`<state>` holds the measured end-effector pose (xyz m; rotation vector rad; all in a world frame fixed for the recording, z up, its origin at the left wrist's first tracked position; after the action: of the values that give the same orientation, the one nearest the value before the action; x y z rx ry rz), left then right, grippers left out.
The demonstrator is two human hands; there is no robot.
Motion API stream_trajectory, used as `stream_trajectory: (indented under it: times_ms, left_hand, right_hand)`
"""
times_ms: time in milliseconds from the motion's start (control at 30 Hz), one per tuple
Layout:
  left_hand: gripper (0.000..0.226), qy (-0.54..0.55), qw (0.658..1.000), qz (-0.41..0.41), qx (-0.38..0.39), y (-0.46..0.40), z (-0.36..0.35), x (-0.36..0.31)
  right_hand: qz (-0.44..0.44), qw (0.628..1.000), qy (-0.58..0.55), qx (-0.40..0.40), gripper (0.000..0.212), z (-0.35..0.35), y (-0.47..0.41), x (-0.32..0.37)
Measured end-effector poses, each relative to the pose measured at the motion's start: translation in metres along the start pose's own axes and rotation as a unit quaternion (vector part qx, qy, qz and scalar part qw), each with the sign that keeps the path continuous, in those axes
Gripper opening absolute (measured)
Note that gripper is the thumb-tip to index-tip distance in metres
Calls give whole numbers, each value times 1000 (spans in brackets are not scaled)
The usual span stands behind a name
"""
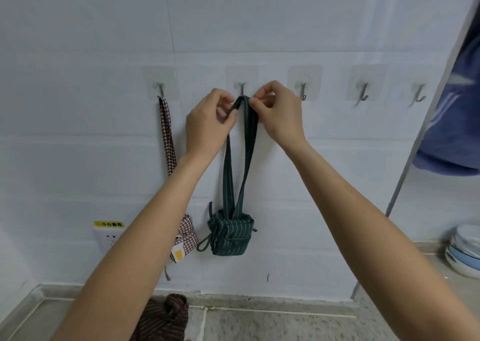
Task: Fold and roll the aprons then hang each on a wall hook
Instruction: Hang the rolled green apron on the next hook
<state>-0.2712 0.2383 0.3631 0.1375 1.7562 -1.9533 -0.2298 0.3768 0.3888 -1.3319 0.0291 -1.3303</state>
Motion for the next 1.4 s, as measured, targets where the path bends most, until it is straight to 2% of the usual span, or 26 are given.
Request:
stream_trajectory:
  times_ms: [167,333,533,600,700,833,900,933,1000,1067,1167,1267,1333,1400]
  left_hand:
    - [21,60,995,46,60,15,1,0]
    - [14,86,990,104,36,32,6,3]
    - [14,60,993,95,38,41,3,-1]
    - [19,67,990,109,65,55,1,1]
    - [29,61,976,174,115,97,3,9]
    - [54,-20,941,254,224,161,14,30]
    - [59,-58,912,283,291,182,17,37]
    - [57,-52,903,301,302,192,17,39]
    - [46,2,904,332,270,202,18,39]
    - [36,56,910,345,225,210,20,40]
    - [28,101,916,347,174,228,24,49]
    - [26,80,932,318,156,234,15,57]
    - [26,44,942,290,164,229,8,58]
    - [25,30,944,279,170,227,5,61]
  right_hand:
    - [12,999,39,11,9,-6,17,-7]
    - [-38,992,-76,95,15,-7,45,-27]
    - [-30,997,-41,49,15,-6,62,-28]
    - [-32,997,-6,66,16,-7,72,-36]
    - [-45,991,45,121,13,-8,107,-67]
    - [-48,952,153,261,41,-23,168,-119]
    - [-67,947,135,284,46,-31,188,-131]
    - [-92,951,87,281,46,-34,196,-133]
    - [-123,964,4,237,40,-38,204,-131]
    - [-101,976,1,191,38,-40,205,-130]
    - [-29,978,69,197,38,-48,202,-133]
    - [-3,975,141,173,38,-56,201,-136]
    - [60,975,191,95,39,-58,207,-137]
    - [192,946,262,10,27,-59,219,-142]
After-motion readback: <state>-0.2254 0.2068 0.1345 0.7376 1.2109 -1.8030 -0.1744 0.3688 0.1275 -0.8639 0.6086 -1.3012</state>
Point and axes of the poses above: each hand's wrist, its own y-axis away from the middle knuckle, its own z-axis out of the back of the hand, x = y × z, the point moved 1 cm from there along -y, towards the middle knuckle, and after that the axes turned 11 degrees about y, right-handed, at the moved point
